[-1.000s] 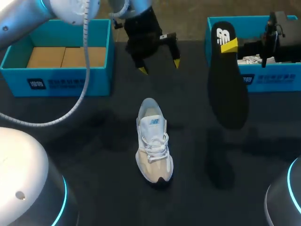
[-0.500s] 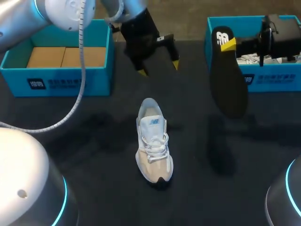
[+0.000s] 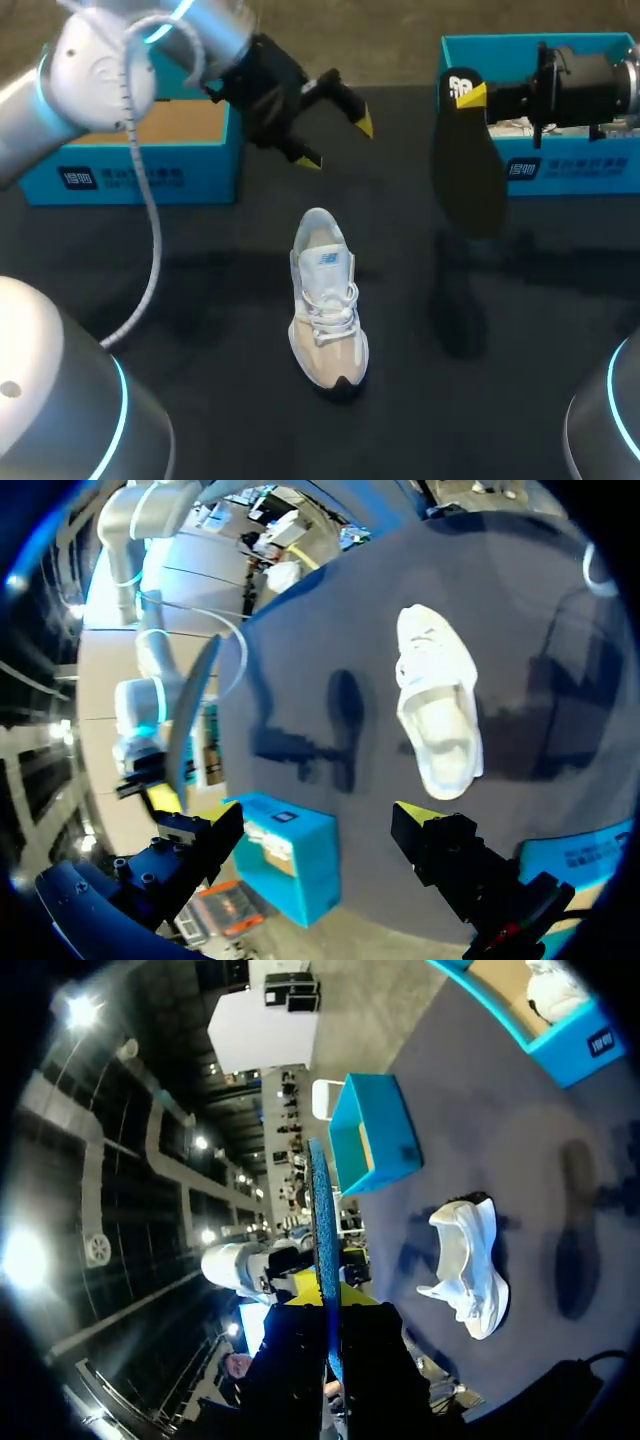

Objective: Take the shoe out of the shoebox, open the shoe tongue, remove and reinsert the insole, then place the shoe into the shoebox

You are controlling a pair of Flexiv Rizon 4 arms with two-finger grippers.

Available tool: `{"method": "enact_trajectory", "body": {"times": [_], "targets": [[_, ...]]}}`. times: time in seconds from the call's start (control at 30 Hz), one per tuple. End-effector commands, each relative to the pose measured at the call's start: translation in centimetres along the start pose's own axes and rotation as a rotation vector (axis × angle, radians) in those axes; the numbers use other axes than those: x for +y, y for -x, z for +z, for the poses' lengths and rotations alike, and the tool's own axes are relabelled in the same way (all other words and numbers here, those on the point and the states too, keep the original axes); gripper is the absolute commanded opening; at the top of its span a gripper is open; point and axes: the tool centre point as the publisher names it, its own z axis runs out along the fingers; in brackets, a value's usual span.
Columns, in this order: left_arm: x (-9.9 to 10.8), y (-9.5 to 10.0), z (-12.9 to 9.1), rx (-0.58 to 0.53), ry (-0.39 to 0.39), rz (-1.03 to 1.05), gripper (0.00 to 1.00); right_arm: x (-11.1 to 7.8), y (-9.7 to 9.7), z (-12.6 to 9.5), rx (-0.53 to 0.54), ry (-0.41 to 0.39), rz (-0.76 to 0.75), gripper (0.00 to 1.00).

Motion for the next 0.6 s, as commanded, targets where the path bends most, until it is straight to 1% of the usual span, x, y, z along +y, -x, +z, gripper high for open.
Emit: {"method": "enact_trajectory", "body": {"times": [0.03, 0.27, 0.6], "targets": [[-0.7, -0.4, -0.9, -0.246, 0.018, 0.017, 1.00, 0.2, 0.1, 0.8, 0.001, -0.003, 0.037, 0.00], [-0.7, 1.8, -1.6, -0.343, 0.034, 0.071, 1.00, 0.4, 0.5, 2.2, 0.026, 0.002, 0.101, 0.00], [-0.5, 4.3, -1.4, -0.466, 0.057, 0.102, 1.00, 0.3, 1.3, 4.8, 0.046, 0.012, 0.162, 0.00]]}}
